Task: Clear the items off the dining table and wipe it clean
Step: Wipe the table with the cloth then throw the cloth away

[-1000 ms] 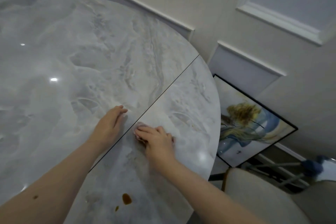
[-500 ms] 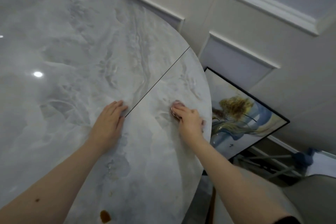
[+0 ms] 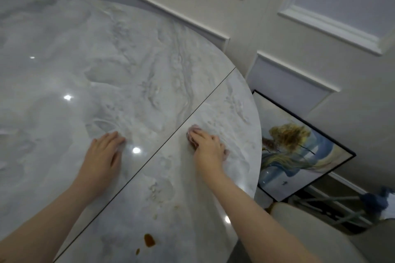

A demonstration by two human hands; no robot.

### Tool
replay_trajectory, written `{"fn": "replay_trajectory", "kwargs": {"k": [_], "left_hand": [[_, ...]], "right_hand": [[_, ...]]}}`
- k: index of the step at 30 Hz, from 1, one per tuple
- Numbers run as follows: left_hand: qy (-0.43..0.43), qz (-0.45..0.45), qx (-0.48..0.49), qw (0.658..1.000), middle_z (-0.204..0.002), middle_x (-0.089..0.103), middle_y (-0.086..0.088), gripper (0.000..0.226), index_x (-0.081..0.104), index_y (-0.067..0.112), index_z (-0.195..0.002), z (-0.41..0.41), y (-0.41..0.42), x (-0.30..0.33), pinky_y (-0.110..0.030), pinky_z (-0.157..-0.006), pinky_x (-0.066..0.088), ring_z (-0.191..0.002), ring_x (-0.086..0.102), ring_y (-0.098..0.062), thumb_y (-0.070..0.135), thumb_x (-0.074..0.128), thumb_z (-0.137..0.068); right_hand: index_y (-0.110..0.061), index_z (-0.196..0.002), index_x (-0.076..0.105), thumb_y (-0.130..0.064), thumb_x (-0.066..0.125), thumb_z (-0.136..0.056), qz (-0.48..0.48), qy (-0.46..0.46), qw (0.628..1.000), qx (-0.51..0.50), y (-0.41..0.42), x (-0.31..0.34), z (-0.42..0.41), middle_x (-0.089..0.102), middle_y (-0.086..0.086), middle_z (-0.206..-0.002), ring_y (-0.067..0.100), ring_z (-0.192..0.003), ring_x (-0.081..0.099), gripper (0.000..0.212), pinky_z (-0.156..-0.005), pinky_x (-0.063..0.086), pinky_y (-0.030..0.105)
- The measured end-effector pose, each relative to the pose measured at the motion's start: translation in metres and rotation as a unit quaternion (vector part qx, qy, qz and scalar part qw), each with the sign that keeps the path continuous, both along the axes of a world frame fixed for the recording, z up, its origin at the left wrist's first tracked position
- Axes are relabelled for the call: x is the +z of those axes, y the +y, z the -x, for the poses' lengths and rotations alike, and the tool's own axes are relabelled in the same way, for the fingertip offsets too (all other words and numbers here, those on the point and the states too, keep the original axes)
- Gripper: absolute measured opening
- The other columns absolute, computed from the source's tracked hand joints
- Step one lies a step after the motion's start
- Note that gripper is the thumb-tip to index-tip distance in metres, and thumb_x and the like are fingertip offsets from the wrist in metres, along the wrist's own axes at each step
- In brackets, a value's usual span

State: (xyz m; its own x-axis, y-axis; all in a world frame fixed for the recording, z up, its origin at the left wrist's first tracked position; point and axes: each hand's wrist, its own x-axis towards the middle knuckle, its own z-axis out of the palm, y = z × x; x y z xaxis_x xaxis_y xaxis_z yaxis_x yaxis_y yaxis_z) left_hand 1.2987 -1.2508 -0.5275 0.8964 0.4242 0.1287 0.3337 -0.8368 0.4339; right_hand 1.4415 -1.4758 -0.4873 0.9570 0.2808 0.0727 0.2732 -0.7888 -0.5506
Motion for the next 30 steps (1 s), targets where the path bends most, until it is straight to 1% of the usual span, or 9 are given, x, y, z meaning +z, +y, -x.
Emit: {"fn": "replay_trajectory", "kwargs": {"k": [2,6,8,10,13,17,21,26,30], "left_hand": [[-0.002,-0.010,0.023,1.000,-0.129,0.056,-0.020,0.053,0.063,0.005,-0.115,0.006,0.003,-0.005,-0.056,-0.101,0.035,-0.120,0.051,-0.039,0.032,0.028,-0.085],[-0.035,-0.021,0.037,0.998,-0.124,0.059,-0.018,0.047,0.063,0.005,-0.111,0.003,0.001,-0.005,-0.048,-0.100,0.038,-0.114,0.054,-0.036,0.028,0.033,-0.084],[-0.047,-0.023,0.035,0.998,-0.121,0.060,-0.018,0.046,0.064,0.004,-0.108,-0.004,0.002,-0.004,-0.042,-0.098,0.037,-0.109,0.056,-0.034,0.026,0.034,-0.082],[-0.048,-0.027,0.022,0.998,-0.121,0.061,-0.018,0.046,0.065,0.004,-0.107,-0.017,0.003,0.002,-0.042,-0.098,0.037,-0.108,0.058,-0.034,0.028,0.035,-0.083],[-0.043,-0.027,0.016,0.999,-0.123,0.060,-0.016,0.048,0.064,0.007,-0.110,-0.043,0.009,0.013,-0.047,-0.101,0.039,-0.113,0.056,-0.034,0.033,0.032,-0.087],[-0.035,-0.035,0.041,0.998,-0.127,0.058,-0.019,0.059,0.063,0.005,-0.115,-0.082,0.028,0.016,-0.050,-0.104,0.035,-0.119,0.052,-0.037,0.037,0.023,-0.087],[-0.015,-0.041,0.074,0.996,-0.133,0.053,-0.017,0.060,0.059,0.007,-0.121,-0.118,0.048,0.010,-0.049,-0.110,0.027,-0.126,0.047,-0.035,0.037,0.021,-0.086],[-0.020,-0.065,0.091,0.994,-0.129,0.056,-0.017,0.056,0.059,0.006,-0.121,-0.135,0.065,-0.007,-0.050,-0.105,0.035,-0.119,0.051,-0.036,0.035,0.023,-0.088],[-0.032,-0.063,0.088,0.994,-0.129,0.056,-0.017,0.053,0.059,0.006,-0.121,-0.137,0.066,-0.011,-0.049,-0.105,0.037,-0.119,0.052,-0.036,0.032,0.026,-0.089]], "right_hand": [[-0.054,-0.113,0.054,-0.042,0.043,-0.090,-0.017,0.105,0.993,-0.060,0.009,-0.004,-0.036,0.042,-0.008,-0.103,0.019,-0.104,0.046,0.029,-0.082,0.019,0.033],[-0.038,-0.118,0.059,-0.047,0.026,-0.085,0.000,0.073,0.997,0.040,0.051,-0.016,-0.022,0.050,-0.009,-0.121,0.016,-0.104,0.039,0.047,-0.099,0.022,0.038],[-0.035,-0.115,0.061,-0.041,0.033,-0.090,0.028,0.045,0.989,0.137,0.063,-0.013,0.022,0.054,-0.018,-0.112,0.019,-0.107,0.039,0.038,-0.091,0.022,0.037],[-0.042,-0.117,0.059,-0.037,0.032,-0.094,0.076,0.006,0.971,0.227,0.067,-0.012,0.049,0.053,-0.024,-0.124,0.019,-0.108,0.040,0.036,-0.077,0.017,0.031],[-0.054,-0.118,0.052,-0.055,0.012,-0.077,0.045,0.014,0.992,0.119,0.074,-0.002,0.007,0.052,-0.022,-0.124,0.007,-0.100,0.039,0.057,-0.080,0.020,0.031],[-0.051,-0.106,0.055,-0.015,0.040,-0.083,0.026,0.082,0.994,-0.062,0.084,0.022,-0.106,0.050,-0.002,-0.119,0.028,-0.106,0.046,0.046,-0.087,0.025,0.040],[-0.052,-0.109,0.055,-0.028,0.040,-0.094,0.022,0.120,0.980,-0.158,0.097,0.014,-0.179,0.044,0.003,-0.125,0.032,-0.113,0.040,0.032,-0.091,0.024,0.047],[-0.029,-0.114,0.059,-0.014,0.030,-0.096,0.025,0.075,0.991,-0.110,0.133,-0.005,-0.202,0.044,0.005,-0.132,0.028,-0.120,0.036,0.037,-0.098,0.021,0.042],[-0.038,-0.107,0.060,-0.023,0.035,-0.090,0.019,0.049,0.998,0.032,0.181,-0.012,-0.198,0.046,0.002,-0.110,0.030,-0.111,0.042,0.034,-0.080,0.014,0.036]]}}
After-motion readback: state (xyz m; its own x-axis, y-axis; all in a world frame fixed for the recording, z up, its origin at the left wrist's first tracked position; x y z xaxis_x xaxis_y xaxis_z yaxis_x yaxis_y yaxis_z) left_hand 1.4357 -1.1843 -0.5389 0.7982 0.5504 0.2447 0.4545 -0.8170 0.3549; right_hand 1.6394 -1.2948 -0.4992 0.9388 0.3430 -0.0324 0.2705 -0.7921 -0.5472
